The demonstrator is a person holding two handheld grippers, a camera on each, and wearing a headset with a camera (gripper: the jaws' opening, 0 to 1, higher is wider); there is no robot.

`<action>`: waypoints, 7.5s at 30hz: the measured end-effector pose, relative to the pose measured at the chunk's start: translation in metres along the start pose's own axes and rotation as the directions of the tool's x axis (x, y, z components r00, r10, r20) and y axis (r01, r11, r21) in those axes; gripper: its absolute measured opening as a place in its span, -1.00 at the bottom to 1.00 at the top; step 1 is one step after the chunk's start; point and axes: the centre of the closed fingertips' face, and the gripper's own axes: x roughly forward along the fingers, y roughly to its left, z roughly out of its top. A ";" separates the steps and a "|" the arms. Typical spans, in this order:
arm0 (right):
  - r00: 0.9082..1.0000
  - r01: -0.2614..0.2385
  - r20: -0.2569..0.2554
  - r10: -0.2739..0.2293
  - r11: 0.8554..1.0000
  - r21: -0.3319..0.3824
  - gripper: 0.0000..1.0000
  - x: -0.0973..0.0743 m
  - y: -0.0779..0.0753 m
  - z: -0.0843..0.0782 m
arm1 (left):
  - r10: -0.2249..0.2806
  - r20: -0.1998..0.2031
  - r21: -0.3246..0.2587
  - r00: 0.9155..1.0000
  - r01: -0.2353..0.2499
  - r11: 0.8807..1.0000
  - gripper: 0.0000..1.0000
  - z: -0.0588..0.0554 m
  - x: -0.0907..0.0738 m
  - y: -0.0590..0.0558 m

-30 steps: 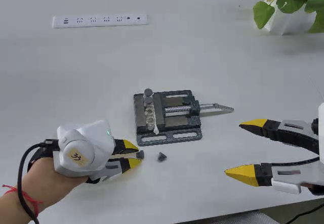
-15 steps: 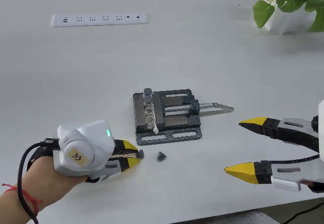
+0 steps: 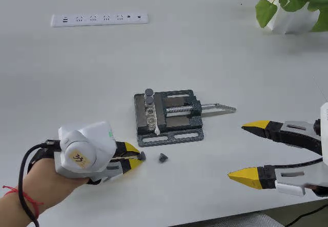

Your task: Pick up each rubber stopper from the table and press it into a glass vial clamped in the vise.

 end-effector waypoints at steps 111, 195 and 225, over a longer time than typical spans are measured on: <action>0.910 -0.413 -0.094 0.403 0.870 -0.268 -0.81 0.006 0.077 0.120 | -0.076 0.526 -0.056 0.847 0.124 0.991 -0.93 0.176 -0.093 -0.059; 0.921 -0.378 -0.227 0.317 0.868 -0.321 -0.89 0.032 0.056 0.128 | -0.003 0.463 -0.147 0.887 0.079 0.986 -0.53 0.130 -0.100 -0.036; 0.890 -0.295 -0.439 0.128 0.894 -0.338 -0.88 0.123 -0.014 0.118 | 0.182 0.348 -0.228 0.920 -0.105 0.968 0.48 0.055 -0.107 0.009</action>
